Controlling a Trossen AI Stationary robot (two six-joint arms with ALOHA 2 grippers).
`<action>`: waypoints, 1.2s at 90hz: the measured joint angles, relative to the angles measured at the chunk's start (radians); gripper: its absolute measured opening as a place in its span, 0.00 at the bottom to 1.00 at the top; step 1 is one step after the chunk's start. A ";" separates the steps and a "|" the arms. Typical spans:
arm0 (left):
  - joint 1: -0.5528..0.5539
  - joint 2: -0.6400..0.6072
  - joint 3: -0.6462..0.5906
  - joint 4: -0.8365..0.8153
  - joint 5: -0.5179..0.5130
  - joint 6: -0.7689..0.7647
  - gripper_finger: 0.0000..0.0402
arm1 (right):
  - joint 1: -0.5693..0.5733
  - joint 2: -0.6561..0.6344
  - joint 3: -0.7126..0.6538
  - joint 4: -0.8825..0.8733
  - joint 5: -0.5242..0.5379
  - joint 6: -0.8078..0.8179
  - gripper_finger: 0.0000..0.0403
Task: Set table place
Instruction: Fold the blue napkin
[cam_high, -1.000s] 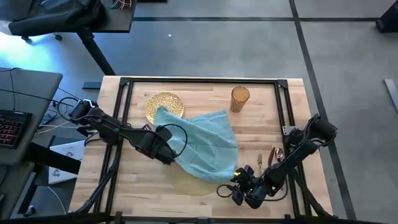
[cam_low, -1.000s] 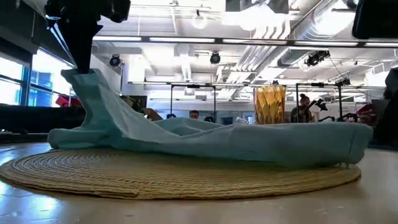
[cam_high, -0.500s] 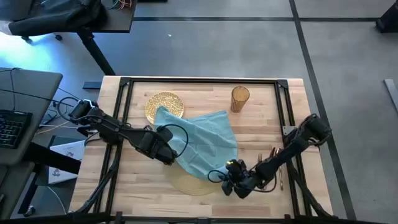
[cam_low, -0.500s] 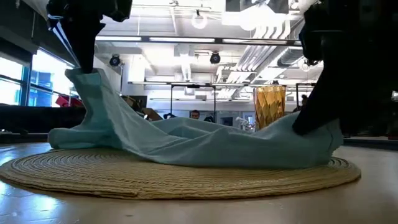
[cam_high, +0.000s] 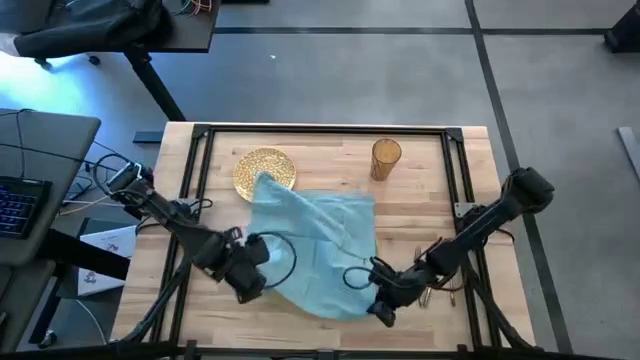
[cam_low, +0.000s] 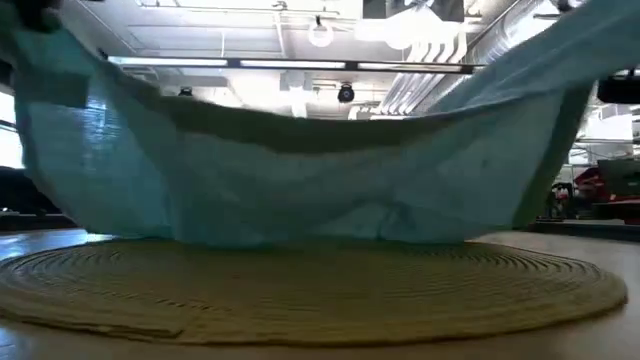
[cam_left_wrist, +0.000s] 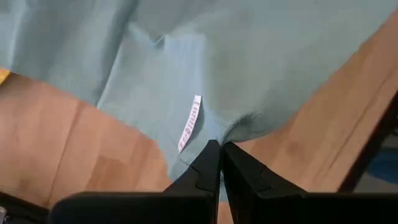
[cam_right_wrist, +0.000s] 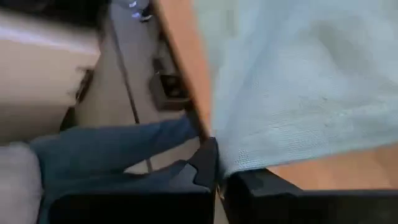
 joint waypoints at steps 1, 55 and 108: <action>-0.007 0.001 -0.006 0.000 -0.005 -0.012 0.00 | -0.003 0.003 0.000 -0.016 -0.007 0.011 0.00; -0.157 0.044 -0.083 0.163 0.066 -0.300 0.00 | -0.034 0.041 -0.002 -0.238 -0.124 -0.270 0.21; -0.109 0.044 -0.090 0.170 0.014 -0.314 0.00 | 0.267 0.097 -0.002 -0.037 0.297 -0.922 0.47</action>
